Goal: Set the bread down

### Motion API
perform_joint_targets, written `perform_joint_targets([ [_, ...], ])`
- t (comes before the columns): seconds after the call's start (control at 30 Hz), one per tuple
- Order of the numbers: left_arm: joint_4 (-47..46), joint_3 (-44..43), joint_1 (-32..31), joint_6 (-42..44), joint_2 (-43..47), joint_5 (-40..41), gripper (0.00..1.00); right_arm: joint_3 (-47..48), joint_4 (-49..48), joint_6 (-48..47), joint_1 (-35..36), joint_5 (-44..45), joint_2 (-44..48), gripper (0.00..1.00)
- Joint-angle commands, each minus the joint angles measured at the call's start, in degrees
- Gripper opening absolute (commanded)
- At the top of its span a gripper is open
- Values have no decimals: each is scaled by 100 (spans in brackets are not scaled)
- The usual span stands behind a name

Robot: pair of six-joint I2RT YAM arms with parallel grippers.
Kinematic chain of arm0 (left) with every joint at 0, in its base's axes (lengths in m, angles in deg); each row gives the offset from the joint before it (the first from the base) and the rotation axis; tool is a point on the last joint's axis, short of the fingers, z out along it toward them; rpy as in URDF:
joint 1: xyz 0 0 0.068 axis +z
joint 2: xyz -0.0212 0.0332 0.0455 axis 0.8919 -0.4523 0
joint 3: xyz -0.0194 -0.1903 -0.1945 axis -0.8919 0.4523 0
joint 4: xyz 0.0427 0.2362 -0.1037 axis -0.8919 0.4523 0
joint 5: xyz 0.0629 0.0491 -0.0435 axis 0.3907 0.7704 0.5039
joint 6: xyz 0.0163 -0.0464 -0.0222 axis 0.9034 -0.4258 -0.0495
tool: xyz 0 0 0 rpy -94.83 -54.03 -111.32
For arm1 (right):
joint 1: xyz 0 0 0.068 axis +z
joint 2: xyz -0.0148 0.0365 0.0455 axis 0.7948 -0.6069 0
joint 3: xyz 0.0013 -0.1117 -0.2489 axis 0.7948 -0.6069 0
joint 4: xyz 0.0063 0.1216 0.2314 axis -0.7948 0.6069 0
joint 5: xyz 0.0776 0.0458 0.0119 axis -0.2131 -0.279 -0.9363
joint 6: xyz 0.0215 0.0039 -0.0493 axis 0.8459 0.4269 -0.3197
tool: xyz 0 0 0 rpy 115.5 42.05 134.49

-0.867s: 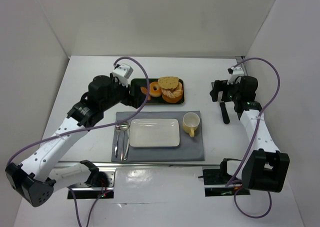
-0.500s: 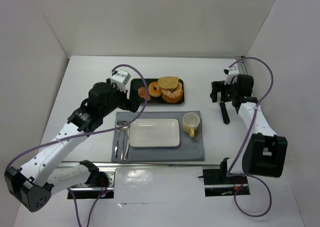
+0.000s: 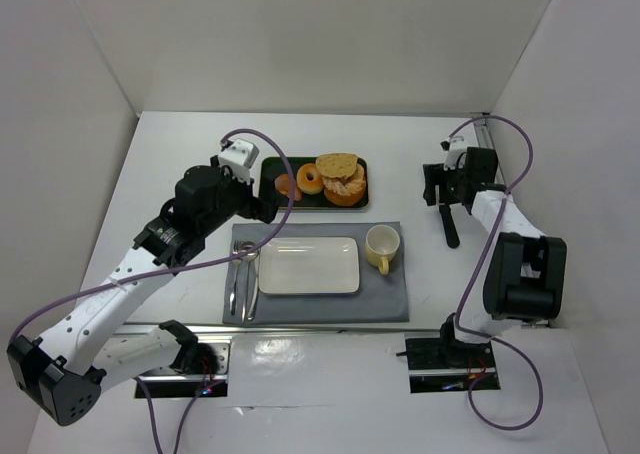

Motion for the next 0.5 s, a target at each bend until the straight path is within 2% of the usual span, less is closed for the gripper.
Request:
perform_joint_targets([
  [0.0, -328, 17, -24, 43, 54, 42, 100, 232, 88, -202, -36, 160, -291, 77],
  [0.13, -328, 17, -24, 43, 107, 42, 100, 373, 238, -202, -36, 606, -608, 69],
  [0.47, -328, 17, -24, 43, 160, -11, 100, 250, 343, -202, -89, 1047, -704, 67],
])
